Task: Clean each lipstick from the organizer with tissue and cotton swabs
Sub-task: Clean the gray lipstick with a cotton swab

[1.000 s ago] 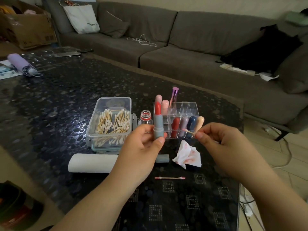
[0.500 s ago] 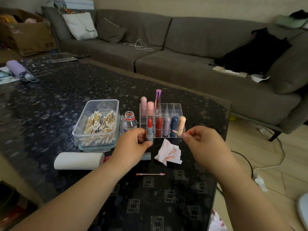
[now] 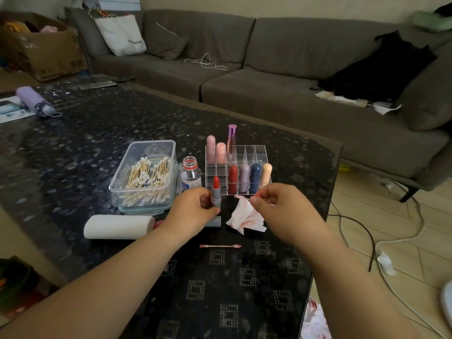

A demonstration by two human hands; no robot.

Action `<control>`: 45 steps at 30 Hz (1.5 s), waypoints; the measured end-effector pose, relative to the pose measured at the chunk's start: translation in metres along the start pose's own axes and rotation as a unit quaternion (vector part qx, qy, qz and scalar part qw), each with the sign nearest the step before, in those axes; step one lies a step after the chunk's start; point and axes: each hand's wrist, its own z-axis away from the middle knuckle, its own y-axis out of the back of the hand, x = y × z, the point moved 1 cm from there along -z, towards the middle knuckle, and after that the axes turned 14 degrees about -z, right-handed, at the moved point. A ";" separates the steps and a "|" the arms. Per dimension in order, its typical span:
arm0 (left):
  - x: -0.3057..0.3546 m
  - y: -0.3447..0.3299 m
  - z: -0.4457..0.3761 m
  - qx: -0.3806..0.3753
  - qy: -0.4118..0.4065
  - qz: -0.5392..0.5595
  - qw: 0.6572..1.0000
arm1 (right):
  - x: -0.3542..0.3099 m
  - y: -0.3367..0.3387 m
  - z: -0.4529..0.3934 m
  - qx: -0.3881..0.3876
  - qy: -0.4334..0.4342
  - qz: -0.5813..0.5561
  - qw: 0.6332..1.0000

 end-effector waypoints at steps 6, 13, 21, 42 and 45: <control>0.000 -0.002 -0.002 -0.021 0.022 0.023 0.999 | -0.001 0.000 0.001 0.002 0.012 -0.002 1.000; -0.001 -0.003 -0.003 -0.026 0.031 0.016 0.999 | 0.000 0.001 0.001 0.008 0.014 -0.001 1.000; 0.001 0.000 -0.001 -0.027 0.028 0.015 0.999 | -0.001 0.000 0.001 0.007 0.021 -0.002 1.000; -0.010 0.027 0.042 -0.022 -0.010 0.010 1.000 | -0.008 0.006 0.011 -0.040 0.038 0.026 0.998; 0.000 0.047 0.058 -0.061 -0.009 0.247 0.967 | -0.019 0.010 0.022 -0.056 0.071 0.002 0.996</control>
